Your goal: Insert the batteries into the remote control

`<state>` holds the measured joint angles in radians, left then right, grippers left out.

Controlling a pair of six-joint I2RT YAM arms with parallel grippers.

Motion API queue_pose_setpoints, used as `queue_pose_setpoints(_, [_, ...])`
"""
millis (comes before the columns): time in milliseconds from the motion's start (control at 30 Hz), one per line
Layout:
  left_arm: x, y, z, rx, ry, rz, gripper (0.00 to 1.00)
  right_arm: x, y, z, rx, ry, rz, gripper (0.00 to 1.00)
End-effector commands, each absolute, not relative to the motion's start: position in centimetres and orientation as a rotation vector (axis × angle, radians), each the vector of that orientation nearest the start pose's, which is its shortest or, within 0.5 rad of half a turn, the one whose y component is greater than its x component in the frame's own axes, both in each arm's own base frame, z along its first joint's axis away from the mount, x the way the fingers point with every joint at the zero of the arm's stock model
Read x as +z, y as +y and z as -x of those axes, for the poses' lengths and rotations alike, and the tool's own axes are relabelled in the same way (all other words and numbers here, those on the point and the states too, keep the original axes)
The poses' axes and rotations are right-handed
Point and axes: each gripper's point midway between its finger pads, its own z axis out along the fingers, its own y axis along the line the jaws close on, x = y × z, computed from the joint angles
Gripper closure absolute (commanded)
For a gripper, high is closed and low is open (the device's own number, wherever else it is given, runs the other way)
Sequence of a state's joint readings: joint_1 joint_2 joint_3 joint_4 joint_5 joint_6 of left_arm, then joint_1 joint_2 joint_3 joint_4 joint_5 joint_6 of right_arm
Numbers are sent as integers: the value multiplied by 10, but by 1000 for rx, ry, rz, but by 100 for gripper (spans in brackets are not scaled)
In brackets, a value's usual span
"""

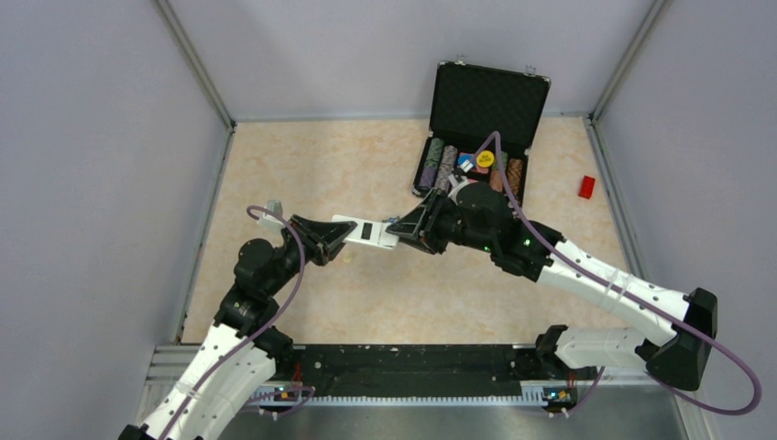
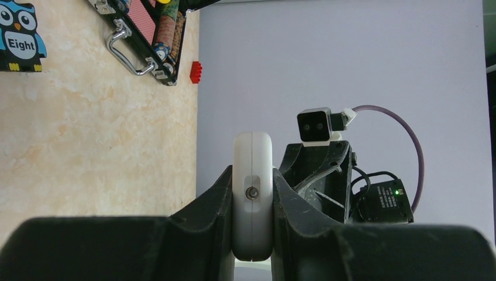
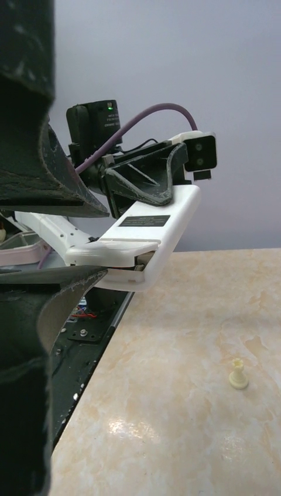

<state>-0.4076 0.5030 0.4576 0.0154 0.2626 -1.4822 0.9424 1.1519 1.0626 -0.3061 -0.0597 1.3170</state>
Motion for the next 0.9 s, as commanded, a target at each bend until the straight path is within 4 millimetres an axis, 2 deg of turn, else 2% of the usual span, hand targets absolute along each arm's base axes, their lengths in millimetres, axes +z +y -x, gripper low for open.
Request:
queue_pose_setpoints(0, [313, -181, -211, -1662, 1583, 680, 100, 297, 333, -182, 1422, 2261, -380, 65])
queue_pose_setpoints(867, [316, -184, -206, -1679, 1607, 666, 100, 277, 338, -185, 1394, 2278, -303, 78])
